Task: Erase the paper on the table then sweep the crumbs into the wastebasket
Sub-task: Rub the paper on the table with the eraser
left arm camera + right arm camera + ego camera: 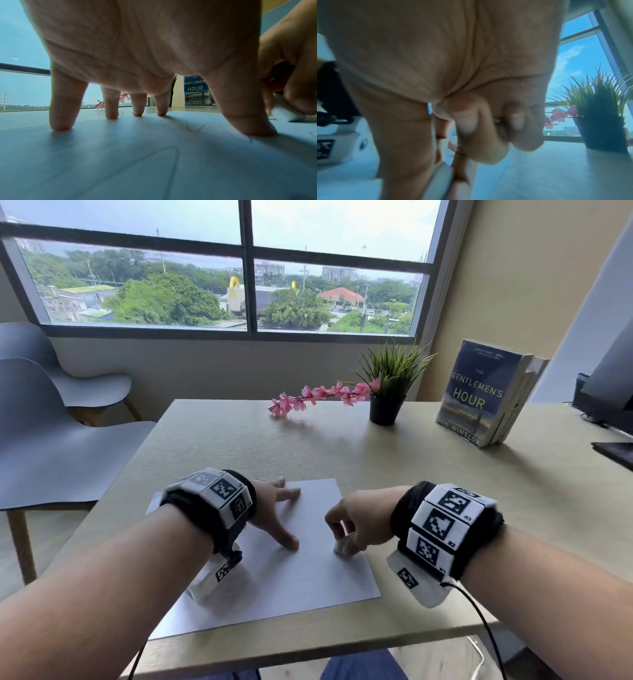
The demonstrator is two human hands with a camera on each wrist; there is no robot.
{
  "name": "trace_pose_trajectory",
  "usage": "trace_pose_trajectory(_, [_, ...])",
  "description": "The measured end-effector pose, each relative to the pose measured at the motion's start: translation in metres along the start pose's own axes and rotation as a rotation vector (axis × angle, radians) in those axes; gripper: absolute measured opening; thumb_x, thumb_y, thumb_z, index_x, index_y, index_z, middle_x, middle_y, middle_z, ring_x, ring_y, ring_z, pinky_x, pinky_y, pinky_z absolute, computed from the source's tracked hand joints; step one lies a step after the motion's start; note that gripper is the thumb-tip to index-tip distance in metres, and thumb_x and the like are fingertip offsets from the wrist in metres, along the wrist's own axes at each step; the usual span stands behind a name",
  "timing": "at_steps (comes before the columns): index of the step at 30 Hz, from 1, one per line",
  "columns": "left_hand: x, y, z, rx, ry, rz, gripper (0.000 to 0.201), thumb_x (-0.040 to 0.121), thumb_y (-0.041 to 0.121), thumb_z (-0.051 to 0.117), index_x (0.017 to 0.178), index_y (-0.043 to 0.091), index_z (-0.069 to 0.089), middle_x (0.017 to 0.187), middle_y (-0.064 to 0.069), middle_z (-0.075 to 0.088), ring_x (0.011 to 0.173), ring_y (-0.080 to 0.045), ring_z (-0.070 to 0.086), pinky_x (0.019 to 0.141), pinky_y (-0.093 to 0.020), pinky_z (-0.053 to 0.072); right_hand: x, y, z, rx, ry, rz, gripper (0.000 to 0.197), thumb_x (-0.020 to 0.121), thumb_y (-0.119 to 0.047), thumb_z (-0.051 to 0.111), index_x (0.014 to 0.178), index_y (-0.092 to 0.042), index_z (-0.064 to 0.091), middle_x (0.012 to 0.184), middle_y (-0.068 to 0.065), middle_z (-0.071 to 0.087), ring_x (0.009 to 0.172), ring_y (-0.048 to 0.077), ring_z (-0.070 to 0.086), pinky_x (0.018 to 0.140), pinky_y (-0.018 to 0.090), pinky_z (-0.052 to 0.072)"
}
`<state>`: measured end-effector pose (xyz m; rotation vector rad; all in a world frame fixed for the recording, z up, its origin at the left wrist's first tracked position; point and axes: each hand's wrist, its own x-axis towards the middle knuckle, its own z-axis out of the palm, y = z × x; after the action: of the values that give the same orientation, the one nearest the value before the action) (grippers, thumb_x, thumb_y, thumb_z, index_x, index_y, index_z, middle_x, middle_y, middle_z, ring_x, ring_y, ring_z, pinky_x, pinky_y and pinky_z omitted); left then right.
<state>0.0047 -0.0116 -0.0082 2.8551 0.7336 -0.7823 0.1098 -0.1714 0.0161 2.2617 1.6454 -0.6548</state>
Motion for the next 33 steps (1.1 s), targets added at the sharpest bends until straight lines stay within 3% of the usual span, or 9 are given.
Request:
trace_pose_trajectory(3, [0.000,-0.001,0.000,-0.025,0.006,0.011,0.111,0.062,0.074,0.067,0.148,0.044,0.004,0.160,0.014,-0.005,0.148,-0.018,0.012,0.119,-0.043,0.017,0.003,0.002,-0.003,0.006,-0.026,0.032,0.016,0.088,-0.033,0.066,0.098,-0.022,0.059,0.097,0.000,0.073,0.078,0.014,0.058,0.066,0.027,0.043])
trace_pose_trajectory(5, [0.000,-0.003,-0.003,-0.031,0.017,-0.009,0.110,0.060,0.074,0.067,0.148,0.045,0.008,0.160,0.012,-0.007,0.148,-0.019,0.012,0.118,-0.044,0.019,0.008,0.000,-0.005,0.008,-0.007,0.042,0.017,0.089,-0.031,0.065,0.100,-0.020,0.059,0.090,0.000,0.071,0.078,0.015,0.057,0.060,0.024,0.040])
trace_pose_trajectory(9, [-0.002,-0.003,-0.008,0.095,0.120,-0.075,0.094,0.068,0.079,0.055,0.146,0.048,0.014,0.159,0.005,-0.016,0.148,-0.027,-0.007,0.117,-0.054,0.013,0.016,-0.001,-0.011,0.072,0.102,0.078,0.026,0.091,-0.032,0.062,0.109,-0.013,0.061,0.085,0.002,0.068,0.080,0.016,0.057,0.053,0.019,0.036])
trace_pose_trajectory(11, [-0.004,-0.001,-0.008,0.106,0.118,-0.070,0.087,0.072,0.078,0.051,0.146,0.049,0.016,0.160,0.006,-0.009,0.148,-0.026,-0.002,0.117,-0.053,0.015,0.019,-0.001,-0.015,0.097,0.120,0.093,0.027,0.091,-0.031,0.064,0.110,-0.012,0.062,0.086,0.001,0.068,0.082,0.014,0.057,0.052,0.018,0.036])
trace_pose_trajectory(16, [-0.007,-0.008,-0.005,-0.015,-0.029,-0.060,0.110,0.057,0.079,0.065,0.145,0.052,0.006,0.160,0.015,-0.002,0.148,-0.017,0.012,0.118,-0.044,0.018,0.024,-0.005,-0.017,0.064,0.150,0.094,0.014,0.091,-0.026,0.064,0.099,-0.016,0.061,0.083,0.002,0.065,0.077,0.015,0.056,0.048,0.019,0.033])
trace_pose_trajectory(22, [-0.008,-0.007,-0.004,0.006,-0.034,-0.064,0.111,0.056,0.079,0.064,0.145,0.053,0.003,0.159,0.017,-0.004,0.147,-0.018,0.013,0.117,-0.045,0.020,0.025,-0.013,-0.014,0.070,0.109,0.024,0.013,0.088,-0.027,0.067,0.092,-0.017,0.060,0.062,-0.007,0.057,0.074,0.017,0.056,0.051,0.018,0.036])
trace_pose_trajectory(26, [-0.009,-0.007,-0.005,-0.002,-0.040,-0.065,0.110,0.057,0.079,0.064,0.144,0.054,0.002,0.159,0.017,-0.005,0.147,-0.018,0.013,0.117,-0.046,0.020,0.027,-0.008,-0.022,0.068,0.093,0.078,0.014,0.089,-0.029,0.066,0.094,-0.018,0.058,0.065,-0.007,0.058,0.074,0.015,0.055,0.049,0.018,0.033])
trace_pose_trajectory(30, [-0.009,-0.007,-0.005,0.009,-0.040,-0.061,0.110,0.058,0.080,0.063,0.145,0.053,0.001,0.159,0.016,-0.006,0.147,-0.019,0.013,0.117,-0.045,0.021,0.027,-0.020,-0.013,-0.006,0.134,0.021,0.010,0.089,-0.024,0.064,0.092,-0.016,0.058,0.072,-0.001,0.060,0.057,0.013,0.051,0.047,0.019,0.032])
trace_pose_trajectory(33, [-0.011,-0.006,-0.005,0.011,-0.033,-0.060,0.108,0.060,0.078,0.063,0.145,0.052,0.002,0.159,0.015,-0.006,0.147,-0.019,0.014,0.117,-0.045,0.022,0.025,-0.022,-0.012,0.060,0.059,-0.029,0.016,0.086,-0.032,0.068,0.092,-0.018,0.061,0.076,-0.001,0.065,0.070,0.016,0.059,0.054,0.020,0.040])
